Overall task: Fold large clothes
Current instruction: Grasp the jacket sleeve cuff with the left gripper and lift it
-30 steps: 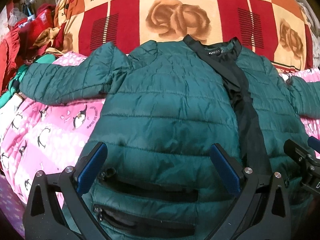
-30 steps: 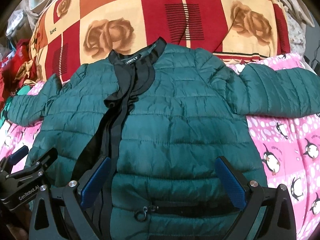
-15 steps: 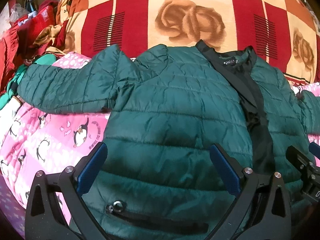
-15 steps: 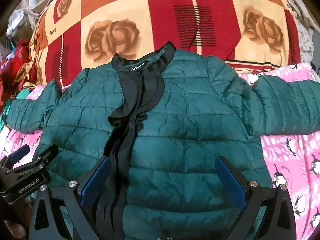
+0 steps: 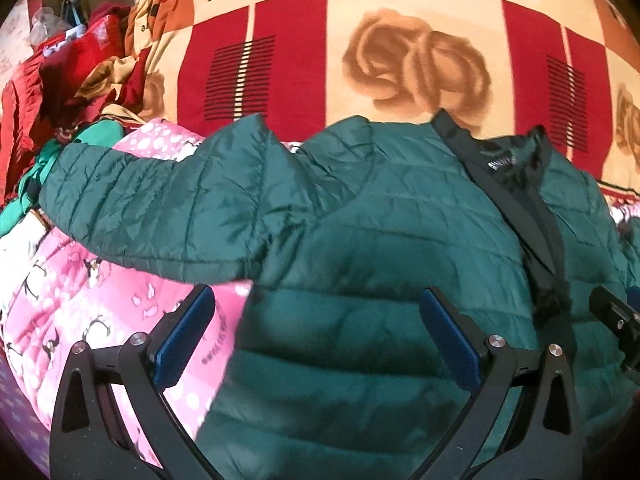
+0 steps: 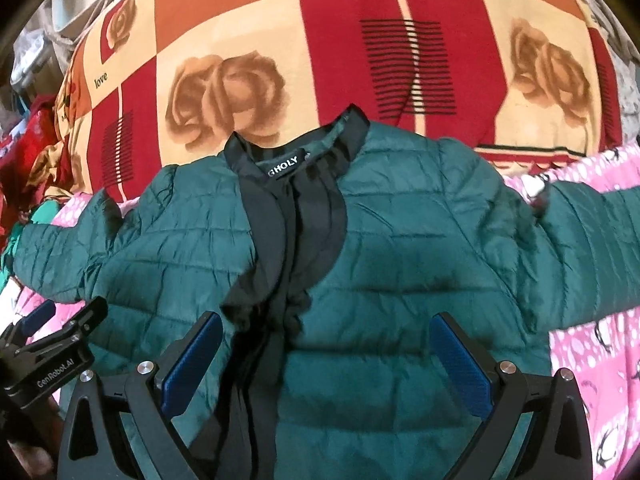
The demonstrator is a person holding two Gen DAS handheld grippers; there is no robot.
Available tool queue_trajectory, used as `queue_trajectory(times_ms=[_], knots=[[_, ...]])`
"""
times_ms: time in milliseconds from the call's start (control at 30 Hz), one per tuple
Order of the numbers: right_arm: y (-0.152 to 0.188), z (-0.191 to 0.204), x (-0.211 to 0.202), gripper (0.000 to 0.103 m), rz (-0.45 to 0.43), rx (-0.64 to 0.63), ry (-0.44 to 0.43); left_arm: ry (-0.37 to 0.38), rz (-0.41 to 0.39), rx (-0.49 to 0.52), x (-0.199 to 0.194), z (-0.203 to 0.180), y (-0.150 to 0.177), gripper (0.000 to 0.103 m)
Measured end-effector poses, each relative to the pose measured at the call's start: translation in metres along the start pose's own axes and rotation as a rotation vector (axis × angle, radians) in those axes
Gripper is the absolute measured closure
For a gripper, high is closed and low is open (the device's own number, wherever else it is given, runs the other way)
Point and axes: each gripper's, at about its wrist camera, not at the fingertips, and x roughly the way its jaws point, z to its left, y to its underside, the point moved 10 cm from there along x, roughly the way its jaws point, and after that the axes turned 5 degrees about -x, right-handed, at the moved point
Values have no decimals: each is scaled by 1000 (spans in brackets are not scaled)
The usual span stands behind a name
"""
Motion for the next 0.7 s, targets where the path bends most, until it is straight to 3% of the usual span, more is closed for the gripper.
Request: queue_trajectory(times_ms=[700], knots=[[-17,20,54,0,-8,23,4,-48,16,-47,42,33,-22,0]])
